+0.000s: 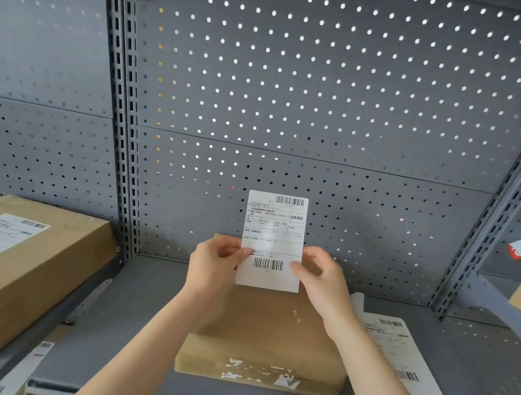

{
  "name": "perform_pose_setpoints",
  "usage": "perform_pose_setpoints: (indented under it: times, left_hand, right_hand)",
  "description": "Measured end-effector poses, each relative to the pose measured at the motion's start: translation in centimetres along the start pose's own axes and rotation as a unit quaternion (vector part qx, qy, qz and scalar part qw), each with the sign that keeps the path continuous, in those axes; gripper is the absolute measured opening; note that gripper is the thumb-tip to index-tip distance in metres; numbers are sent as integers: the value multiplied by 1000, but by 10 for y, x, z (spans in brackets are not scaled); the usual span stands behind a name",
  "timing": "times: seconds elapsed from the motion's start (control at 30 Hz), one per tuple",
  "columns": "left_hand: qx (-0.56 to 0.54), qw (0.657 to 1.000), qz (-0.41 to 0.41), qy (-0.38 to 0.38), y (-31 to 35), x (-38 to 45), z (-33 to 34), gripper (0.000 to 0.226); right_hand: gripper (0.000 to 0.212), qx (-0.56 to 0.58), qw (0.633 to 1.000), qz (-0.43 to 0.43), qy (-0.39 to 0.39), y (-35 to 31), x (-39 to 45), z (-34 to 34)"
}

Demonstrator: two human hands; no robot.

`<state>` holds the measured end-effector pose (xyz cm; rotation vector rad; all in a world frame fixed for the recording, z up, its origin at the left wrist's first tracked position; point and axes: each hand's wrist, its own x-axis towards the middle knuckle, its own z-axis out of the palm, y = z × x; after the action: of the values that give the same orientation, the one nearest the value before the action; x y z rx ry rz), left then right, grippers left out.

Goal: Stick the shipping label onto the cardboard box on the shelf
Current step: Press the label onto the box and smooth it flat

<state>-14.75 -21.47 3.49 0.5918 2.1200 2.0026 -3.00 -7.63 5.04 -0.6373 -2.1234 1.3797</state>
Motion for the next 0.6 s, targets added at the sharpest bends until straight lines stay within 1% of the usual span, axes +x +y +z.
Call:
perform_pose_setpoints:
  times: [0.1, 0.2, 0.3, 0.4, 0.53, 0.6]
  left_hand:
    - [4, 1000, -5, -10, -1, -2, -4, 6]
    - [12, 1000, -20, -12, -2, -5, -6, 7]
    - [56, 998, -14, -30, -3, -5, -9, 9]
    - [85, 995, -12, -42, -2, -8, -10, 6]
    - [136, 989, -4, -59, -2, -14, -10, 23]
    - [155, 985, -3, -70, -1, -17, -10, 31]
  right_hand:
    - [9, -30, 999, -5, 11, 3, 0, -3]
    - [2, -50, 999, -7, 3, 4, -2, -5]
    - [4, -81, 997, -7, -6, 5, -5, -8]
    - [9, -121, 993, 4, -4, 9, -6, -9]
    - [10, -154, 988, 13, -7, 13, -8, -11]
    - [6, -168, 986, 12, -13, 16, -9, -11]
